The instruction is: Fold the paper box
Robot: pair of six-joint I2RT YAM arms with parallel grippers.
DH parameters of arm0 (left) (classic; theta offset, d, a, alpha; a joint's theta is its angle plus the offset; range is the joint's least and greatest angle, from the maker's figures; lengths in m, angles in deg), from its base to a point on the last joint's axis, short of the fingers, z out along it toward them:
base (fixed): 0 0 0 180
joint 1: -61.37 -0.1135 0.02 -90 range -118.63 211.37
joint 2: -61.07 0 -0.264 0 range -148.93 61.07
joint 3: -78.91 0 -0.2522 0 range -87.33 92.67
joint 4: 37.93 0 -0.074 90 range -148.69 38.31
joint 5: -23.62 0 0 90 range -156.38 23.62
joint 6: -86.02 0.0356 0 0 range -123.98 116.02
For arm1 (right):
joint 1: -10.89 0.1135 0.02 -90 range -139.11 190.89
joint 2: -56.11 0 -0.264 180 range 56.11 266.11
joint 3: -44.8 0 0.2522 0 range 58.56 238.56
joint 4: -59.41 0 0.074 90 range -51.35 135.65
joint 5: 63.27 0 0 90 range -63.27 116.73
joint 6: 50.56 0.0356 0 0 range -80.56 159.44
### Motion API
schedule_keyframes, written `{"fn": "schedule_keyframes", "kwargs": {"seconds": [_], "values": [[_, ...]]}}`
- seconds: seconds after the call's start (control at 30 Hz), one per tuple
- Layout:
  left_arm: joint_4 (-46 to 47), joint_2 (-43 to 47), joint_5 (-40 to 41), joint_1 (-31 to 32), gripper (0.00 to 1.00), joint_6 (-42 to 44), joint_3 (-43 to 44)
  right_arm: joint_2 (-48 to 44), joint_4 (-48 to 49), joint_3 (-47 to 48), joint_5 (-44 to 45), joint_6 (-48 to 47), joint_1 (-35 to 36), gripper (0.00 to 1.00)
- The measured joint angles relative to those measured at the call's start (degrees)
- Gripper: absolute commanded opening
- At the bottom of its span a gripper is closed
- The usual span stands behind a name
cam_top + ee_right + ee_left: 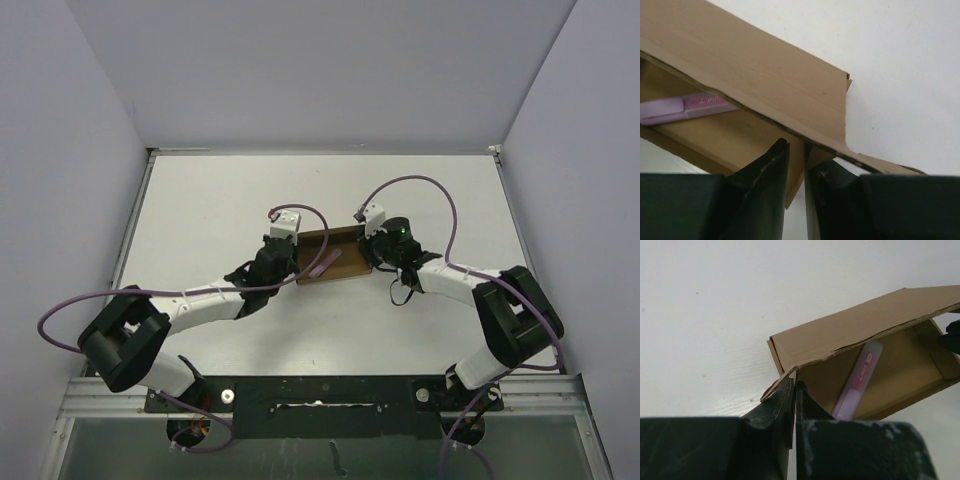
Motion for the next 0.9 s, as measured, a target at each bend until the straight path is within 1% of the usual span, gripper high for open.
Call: {"fn": "schedule_keyframes", "kwargs": {"seconds": [0.2, 0.3, 0.33, 0.4, 0.47, 0.53, 0.63, 0.8, 0.9], "values": [[1.18, 0.00, 0.09, 1.55, 0.00, -0.59, -1.92, -1.51, -2.78, -0.85, -0.98, -2.05, -0.55, 0.23], [1.97, 0.00, 0.11, 2.36, 0.00, -0.85, -2.58, -2.95, -4.26, -0.85, -2.23, -3.10, -1.88, 0.28], [2.21, 0.00, 0.20, 2.51, 0.00, -0.90, -2.73, -3.67, -4.76, -0.87, -2.67, -3.76, -2.40, 0.33], [2.43, 0.00, 0.33, 2.56, 0.00, -0.92, -2.80, -5.46, -6.08, -0.90, -3.52, -5.33, -3.32, 0.49], [2.54, 0.00, 0.48, 2.58, 0.00, -0.92, -2.80, -7.65, -7.98, -0.90, -4.96, -7.85, -4.46, 0.58], [2.54, 0.00, 0.52, 2.58, 0.00, -0.94, -2.80, -10.12, -10.54, -0.90, -7.87, -11.43, -6.25, 0.63], [2.54, 0.00, 0.57, 2.64, 0.00, -0.94, -2.80, -13.11, -14.75, -0.90, -12.83, -16.68, -9.64, 0.65], [2.49, 0.00, 0.74, 3.10, 0.00, -1.16, -2.80, -18.56, -25.55, -0.92, -20.20, -28.83, -15.63, 0.71], [2.45, 0.00, 0.92, 3.34, 0.00, -1.33, -2.78, -22.69, -32.11, -0.87, -25.29, -35.47, -18.64, 0.76]]}}
